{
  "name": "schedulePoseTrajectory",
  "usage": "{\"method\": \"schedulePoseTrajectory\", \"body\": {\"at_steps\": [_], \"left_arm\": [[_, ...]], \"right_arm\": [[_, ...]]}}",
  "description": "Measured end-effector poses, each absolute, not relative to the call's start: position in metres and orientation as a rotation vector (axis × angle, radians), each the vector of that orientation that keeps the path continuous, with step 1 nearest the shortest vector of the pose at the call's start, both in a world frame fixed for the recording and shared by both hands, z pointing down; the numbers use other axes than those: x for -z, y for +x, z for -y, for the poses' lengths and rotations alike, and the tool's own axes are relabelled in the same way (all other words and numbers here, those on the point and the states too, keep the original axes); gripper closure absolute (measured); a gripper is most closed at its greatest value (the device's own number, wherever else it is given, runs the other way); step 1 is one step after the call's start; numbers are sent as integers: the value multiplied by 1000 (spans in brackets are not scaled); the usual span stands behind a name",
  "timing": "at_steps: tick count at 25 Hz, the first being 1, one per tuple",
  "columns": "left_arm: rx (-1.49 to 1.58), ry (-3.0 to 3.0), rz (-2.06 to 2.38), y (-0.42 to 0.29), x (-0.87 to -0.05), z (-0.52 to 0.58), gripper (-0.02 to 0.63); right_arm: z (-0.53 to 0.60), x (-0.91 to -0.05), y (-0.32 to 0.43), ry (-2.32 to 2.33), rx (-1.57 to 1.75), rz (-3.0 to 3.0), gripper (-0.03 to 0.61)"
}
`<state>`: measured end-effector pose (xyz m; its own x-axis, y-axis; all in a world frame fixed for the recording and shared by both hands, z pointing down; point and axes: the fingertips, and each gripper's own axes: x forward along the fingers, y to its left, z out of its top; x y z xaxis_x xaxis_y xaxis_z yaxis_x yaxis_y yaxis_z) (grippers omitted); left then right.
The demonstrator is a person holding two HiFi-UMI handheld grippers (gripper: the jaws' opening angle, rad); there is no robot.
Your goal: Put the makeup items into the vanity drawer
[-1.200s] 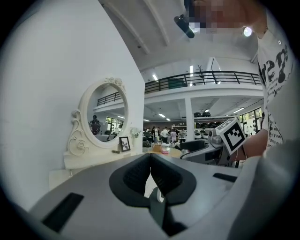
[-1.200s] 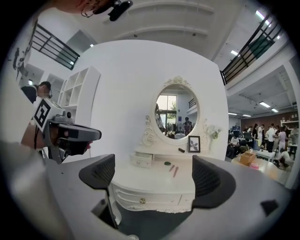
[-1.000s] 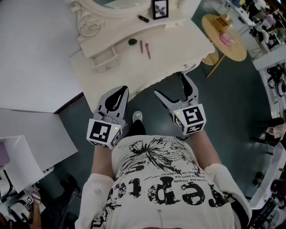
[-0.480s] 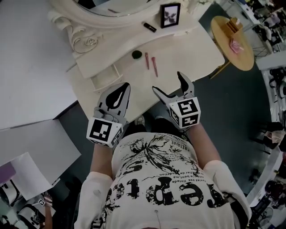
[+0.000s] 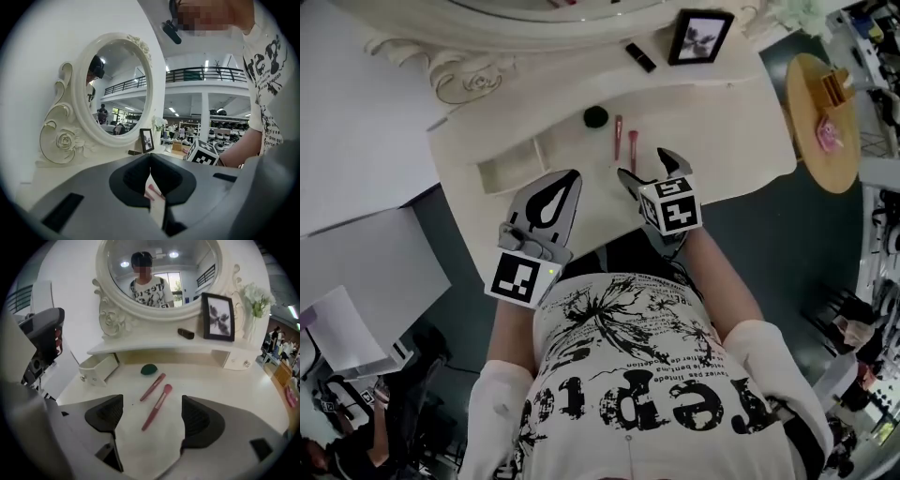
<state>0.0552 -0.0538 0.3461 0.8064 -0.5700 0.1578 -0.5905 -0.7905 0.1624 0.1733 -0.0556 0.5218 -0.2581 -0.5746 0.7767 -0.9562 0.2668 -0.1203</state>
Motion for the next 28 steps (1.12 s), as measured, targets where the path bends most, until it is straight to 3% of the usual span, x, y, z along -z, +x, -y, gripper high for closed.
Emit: {"method": "schedulePoseTrajectory", "body": {"at_steps": [11, 15, 16, 17, 28], "left_arm": [[-188, 2709, 1017, 88, -371, 94, 600], [-185, 2710, 1035, 90, -369, 100, 600], [-183, 2712, 1043, 90, -368, 101, 600], [-181, 2716, 1049, 89, -366, 102, 600], [-115, 2743, 1137, 62, -338, 92, 600]], "right_arm": [[83, -580, 190, 1174, -967, 1756, 306], [86, -583, 205, 1209, -923, 1686, 454], [87, -584, 206, 1206, -911, 1680, 459], [87, -585, 207, 1198, -905, 1677, 514], [95, -536, 181, 1134, -810, 1833, 517]]}}
